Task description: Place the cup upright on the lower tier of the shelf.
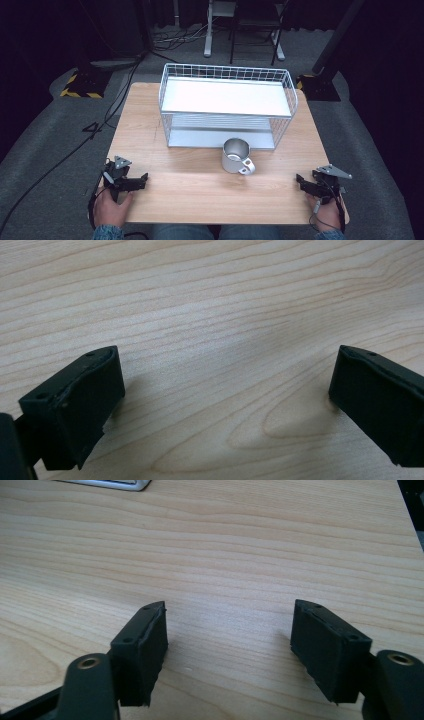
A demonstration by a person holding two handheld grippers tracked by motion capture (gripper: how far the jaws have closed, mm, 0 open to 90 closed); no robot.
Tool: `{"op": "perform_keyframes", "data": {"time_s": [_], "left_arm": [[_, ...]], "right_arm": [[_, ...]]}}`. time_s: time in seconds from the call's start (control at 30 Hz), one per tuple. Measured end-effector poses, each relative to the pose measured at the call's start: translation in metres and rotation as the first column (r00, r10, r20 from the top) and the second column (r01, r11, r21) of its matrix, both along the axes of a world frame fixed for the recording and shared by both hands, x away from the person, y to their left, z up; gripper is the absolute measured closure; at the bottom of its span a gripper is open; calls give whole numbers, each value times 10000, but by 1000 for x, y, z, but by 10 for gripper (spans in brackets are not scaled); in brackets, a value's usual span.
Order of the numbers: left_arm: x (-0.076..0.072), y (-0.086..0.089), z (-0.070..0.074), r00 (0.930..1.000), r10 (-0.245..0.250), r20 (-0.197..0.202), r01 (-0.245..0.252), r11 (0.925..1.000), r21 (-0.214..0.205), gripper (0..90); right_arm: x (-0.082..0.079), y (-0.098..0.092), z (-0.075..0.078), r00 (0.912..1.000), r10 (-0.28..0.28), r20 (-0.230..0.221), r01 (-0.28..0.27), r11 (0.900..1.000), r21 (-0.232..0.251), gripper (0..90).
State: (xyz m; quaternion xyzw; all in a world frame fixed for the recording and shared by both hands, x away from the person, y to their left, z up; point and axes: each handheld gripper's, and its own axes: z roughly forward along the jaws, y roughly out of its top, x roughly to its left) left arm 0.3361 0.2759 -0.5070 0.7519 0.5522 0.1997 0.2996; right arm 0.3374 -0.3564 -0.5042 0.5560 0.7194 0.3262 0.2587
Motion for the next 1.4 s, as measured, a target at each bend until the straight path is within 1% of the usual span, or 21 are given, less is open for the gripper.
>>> {"op": "perform_keyframes", "data": {"time_s": [0.07, 0.5, 0.63, 0.67, 0.7, 0.8, 0.83, 0.9, 1.07, 1.23, 1.27, 1.3, 1.37, 1.4], "left_arm": [[0, 0, 0, 10000, -4, 3, 4, 10000, 2, 15], [1, 0, 0, 10000, 33, 16, -33, 10000, 18, 16], [1, 0, 0, 10000, 11, 9, -11, 10000, 27, 16], [1, 0, 0, 10000, 8, 7, -8, 10000, 29, 16], [1, 0, 0, 10000, 8, 8, -8, 10000, 27, 16], [1, 0, 0, 10000, 22, 16, -22, 10000, 14, 16], [1, 0, 0, 10000, 9, 9, -9, 10000, 27, 16], [1, 0, 0, 10000, 26, 14, -26, 10000, 7, 16], [1, 0, 0, 10000, 26, 18, -26, 10000, 13, 16], [1, 0, 0, 10000, 10, 9, -10, 10000, 29, 16], [1, 0, 0, 10000, 9, 8, -9, 10000, 27, 16], [1, 0, 0, 10000, 11, 10, -11, 10000, 28, 16], [1, 0, 0, 10000, 27, 20, -27, 10000, 9, 16], [1, 0, 0, 10000, 10, 11, -10, 10000, 27, 16]], "right_arm": [[0, 0, 0, 10000, 97, 18, -97, 10000, 7, 330], [-1, 0, 0, 10000, 83, 18, -83, 10000, 19, 332], [-1, -1, 1, 10000, 90, -31, -89, 9999, 47, 356], [-1, 0, 3, 9997, 170, -195, -167, 9997, 167, 365], [-1, 0, 3, 9997, 170, -195, -167, 9997, 167, 365], [-1, 3, 6, 9993, 327, -201, -316, 9981, 522, 375], [-2, 4, 8, 9991, 372, -197, -360, 9977, 572, 379], [-4, 6, 14, 9986, 520, -46, -515, 9959, 748, 382], [-11, 15, 31, 9944, 1016, 302, -1037, 9911, 829, 395], [-18, 29, 49, 9836, 1685, 645, -1741, 9802, 939, 402], [-18, 31, 51, 9814, 1787, 704, -1847, 9786, 907, 403], [-20, 36, 55, 9773, 1992, 721, -2050, 9751, 851, 405], [-20, 38, 57, 9759, 2055, 734, -2114, 9736, 858, 405], [-21, 41, 59, 9732, 2174, 742, -2238, 9702, 928, 405]]}}
